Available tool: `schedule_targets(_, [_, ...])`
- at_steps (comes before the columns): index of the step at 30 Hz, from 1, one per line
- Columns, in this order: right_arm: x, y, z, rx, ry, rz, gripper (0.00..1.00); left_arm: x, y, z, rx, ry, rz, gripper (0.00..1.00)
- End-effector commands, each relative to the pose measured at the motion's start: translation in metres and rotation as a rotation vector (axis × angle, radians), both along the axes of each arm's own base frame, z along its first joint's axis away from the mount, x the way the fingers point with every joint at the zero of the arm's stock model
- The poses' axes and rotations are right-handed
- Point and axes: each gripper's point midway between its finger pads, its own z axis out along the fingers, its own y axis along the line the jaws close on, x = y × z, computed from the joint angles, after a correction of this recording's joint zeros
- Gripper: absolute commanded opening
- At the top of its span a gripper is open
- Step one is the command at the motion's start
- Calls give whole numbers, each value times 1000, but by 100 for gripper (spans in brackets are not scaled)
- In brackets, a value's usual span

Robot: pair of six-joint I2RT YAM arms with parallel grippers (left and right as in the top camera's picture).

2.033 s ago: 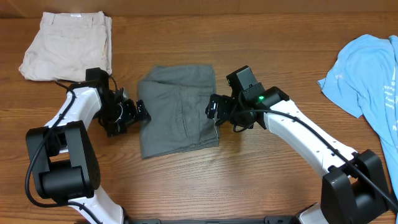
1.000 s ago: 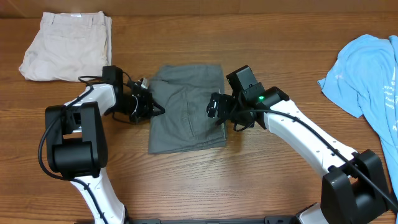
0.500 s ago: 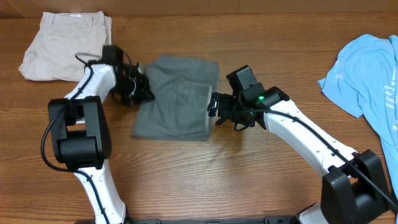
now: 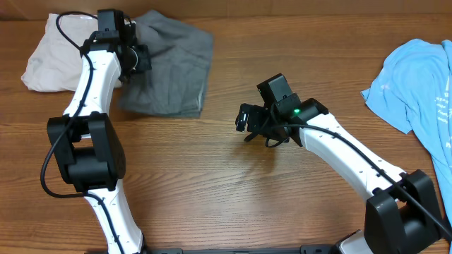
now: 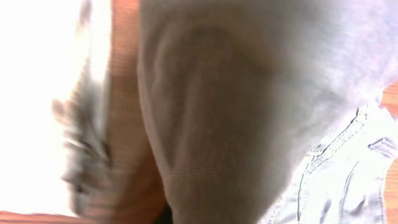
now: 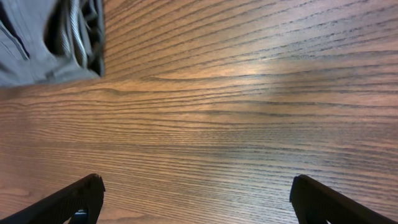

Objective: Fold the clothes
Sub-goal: 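Drag the folded grey shorts up-left with the left gripper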

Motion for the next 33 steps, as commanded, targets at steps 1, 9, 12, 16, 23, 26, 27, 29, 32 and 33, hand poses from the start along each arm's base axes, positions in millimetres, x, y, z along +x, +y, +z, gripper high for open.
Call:
schedule_targets(1, [2, -2, 1, -4, -7, -9, 100, 17, 32, 25, 166, -73, 25, 4])
schedule_targets(9, [4, -1, 2, 13, -2, -46, 100, 35, 72, 70, 244, -182, 45, 4])
schedule_targets(12, [4, 0, 1, 13, -1, -45, 100, 40, 87, 85, 252, -225, 72, 4])
schedule_targets(16, [4, -1, 1, 12, -1, -46, 100, 43, 106, 94, 266, -258, 101, 4])
schedule_targets(23, [4, 0, 1, 13, -1, -46, 100, 41, 144, 103, 287, -294, 168, 4])
schedule_targets(26, [4, 0, 1, 12, 0, -45, 100, 38, 158, 104, 308, -294, 198, 4])
schedule_targets(27, [4, -1, 1, 12, 1, -45, 100, 37, 163, 105, 314, -296, 201, 4])
schedule_targets(29, [4, -1, 0, 11, 2, -45, 100, 36, 170, 107, 319, -302, 213, 4])
schedule_targets(32, [4, -1, 0, 11, 2, -45, 100, 35, 179, 110, 331, -311, 226, 4])
schedule_targets(33, [4, -1, 0, 11, 2, -45, 100, 34, 183, 111, 342, -311, 238, 4])
